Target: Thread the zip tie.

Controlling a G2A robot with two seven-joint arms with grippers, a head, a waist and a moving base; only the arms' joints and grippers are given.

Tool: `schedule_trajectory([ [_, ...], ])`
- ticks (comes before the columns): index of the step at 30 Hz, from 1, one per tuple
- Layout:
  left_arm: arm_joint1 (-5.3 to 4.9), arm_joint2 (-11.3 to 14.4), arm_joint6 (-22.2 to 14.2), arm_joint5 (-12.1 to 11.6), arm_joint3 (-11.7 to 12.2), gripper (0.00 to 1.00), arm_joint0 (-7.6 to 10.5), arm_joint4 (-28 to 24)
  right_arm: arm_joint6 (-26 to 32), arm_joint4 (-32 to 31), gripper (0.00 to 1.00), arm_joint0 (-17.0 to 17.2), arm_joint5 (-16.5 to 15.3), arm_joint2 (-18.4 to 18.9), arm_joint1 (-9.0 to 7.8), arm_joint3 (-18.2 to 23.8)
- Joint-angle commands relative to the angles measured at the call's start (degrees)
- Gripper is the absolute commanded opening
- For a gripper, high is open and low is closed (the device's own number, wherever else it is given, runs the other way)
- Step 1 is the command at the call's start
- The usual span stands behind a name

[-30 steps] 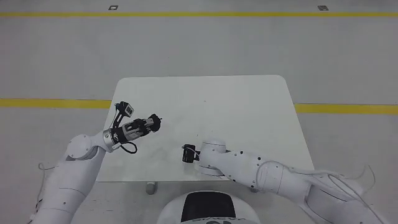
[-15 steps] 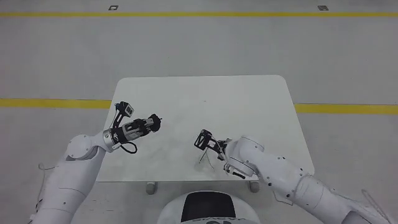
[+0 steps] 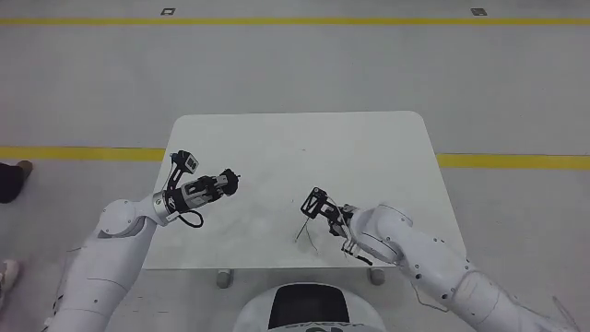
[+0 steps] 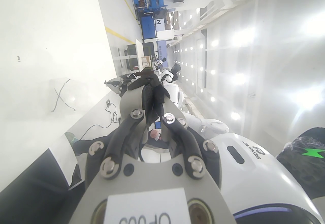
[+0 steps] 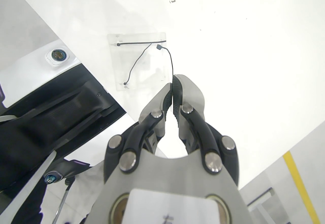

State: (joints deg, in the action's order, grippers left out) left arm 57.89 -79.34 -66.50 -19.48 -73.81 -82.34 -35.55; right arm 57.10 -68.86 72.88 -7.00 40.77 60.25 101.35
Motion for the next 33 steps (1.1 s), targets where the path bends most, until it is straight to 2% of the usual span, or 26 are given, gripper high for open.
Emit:
schedule_trajectory([
  [1, 0.0, 0.0, 0.0, 0.0, 0.0, 0.0, 0.0, 0.0, -2.91, 0.48, 0.0, 0.6, 0.33, 0.58, -0.01, 0.01],
  [3, 0.08, 0.75, 1.68, 0.42, -1.37, 0.0, -0.25, 0.91, -7.98, 1.43, 0.0, 2.09, 0.78, 2.64, -0.34, 0.66],
  [6, 0.08, 1.15, 3.0, 0.12, -2.42, 0.0, -1.07, 1.54, -15.45, 2.57, 0.0, 5.35, -0.75, 6.08, -1.26, 1.89],
  [10, 0.35, 2.03, 4.72, 0.0, -2.66, 0.0, -2.35, -0.26, -28.23, 5.2, 0.0, 10.73, -7.34, 11.71, -2.82, 2.49],
  [13, 0.68, 2.85, 5.34, 0.0, -2.51, 0.0, -2.78, -1.21, -36.01, 7.81, 0.0, 13.0, -12.48, 14.44, -3.49, 0.96],
  [14, 0.85, 3.15, 5.58, 0.0, -2.49, 0.0, -2.93, -1.62, -38.82, 8.92, 0.0, 13.45, -12.48, 14.62, -3.68, 0.43],
  [17, 1.26, 3.79, 6.13, 0.0, -2.68, 0.0, -3.19, -1.74, -43.15, 10.16, 0.0, 12.59, -12.48, 13.07, -4.15, -0.61],
  [19, 1.54, 4.15, 6.72, 0.0, -2.59, 0.0, -3.35, -2.14, -43.95, 10.65, 0.0, 11.1, -12.48, 11.14, -4.41, -1.38],
  [20, 1.63, 4.35, 7.96, 0.0, -2.25, 0.0, -3.26, -1.15, -43.95, 10.65, 0.0, 11.1, -12.48, 11.14, -4.41, -1.38],
  [30, 1.65, 4.34, 8.42, 0.07, -2.25, 0.0, -3.25, -1.2, -43.95, 10.65, 0.0, 11.1, -12.48, 11.14, -4.41, -1.38],
  [31, 1.71, 4.67, 9.42, 0.07, -2.72, 0.0, -3.38, -0.78, -46.04, 11.64, 0.0, 11.28, -11.92, 11.44, -4.28, -1.13],
  [33, 1.85, 5.38, 9.18, 0.0, -3.99, 0.0, -4.34, -1.42, -49.86, 13.49, 0.0, 11.87, -12.48, 11.77, -4.12, -1.88],
])
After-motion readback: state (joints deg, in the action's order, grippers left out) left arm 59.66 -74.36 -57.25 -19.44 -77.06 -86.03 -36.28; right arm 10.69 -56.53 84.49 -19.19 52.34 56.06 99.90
